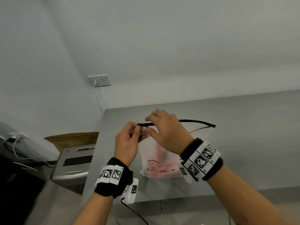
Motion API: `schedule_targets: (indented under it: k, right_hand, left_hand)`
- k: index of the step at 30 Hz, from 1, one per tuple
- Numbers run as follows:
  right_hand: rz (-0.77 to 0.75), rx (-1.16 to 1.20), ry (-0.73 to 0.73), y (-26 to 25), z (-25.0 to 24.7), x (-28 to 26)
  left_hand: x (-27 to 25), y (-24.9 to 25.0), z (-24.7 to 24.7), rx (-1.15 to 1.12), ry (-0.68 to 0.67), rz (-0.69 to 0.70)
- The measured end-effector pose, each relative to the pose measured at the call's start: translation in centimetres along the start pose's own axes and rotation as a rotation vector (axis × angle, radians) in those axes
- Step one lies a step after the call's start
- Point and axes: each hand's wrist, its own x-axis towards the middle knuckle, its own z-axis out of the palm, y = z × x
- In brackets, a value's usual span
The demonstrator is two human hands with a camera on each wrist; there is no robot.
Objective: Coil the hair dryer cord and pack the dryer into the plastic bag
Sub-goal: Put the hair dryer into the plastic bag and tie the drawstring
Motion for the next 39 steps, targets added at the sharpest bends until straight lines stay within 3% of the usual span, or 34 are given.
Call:
schedule_targets:
  k: [7,16,21,27,31,35,39]
  right_hand:
    - [-0.022,-0.004,-0.022,-1.2,1.7,2.2]
    - [-0.045,-0.172,-0.001,-0.4,1.3,1.6]
    - [0.040,-0.269,-0.022,3.4,-0.4,-0.9]
    - [0.263,-0.356,-0.024,9.2,-4.0,-5.1]
    - [0.433,-0.261,-0.044,11.2,-6.4,-6.7]
    - [0.230,-0.038,-0.103,11.1,-5.5,-5.4]
    - [0.144,0.128,-0.366,8.1,-0.3,-2.1]
  left_hand:
    - [-0.3,0.3,-0.4,0.036,0.002,0.017]
    - [0.3,-0.3,-0.2,0.116,0.104,0.047]
    - [1.4,-0.7,-0.8,0.027,0.177,-0.024]
    - [2.0,-0.9,-1.1,0.005,0.200,-0.022]
    - [1.7,-0.7,-0.5,0.002,0.153,0.000]
    - [1.2,-0.5,0.2,0.016,0.078,0.048]
    - [0.8,-0.4,0.7,0.005,0.016,0.077]
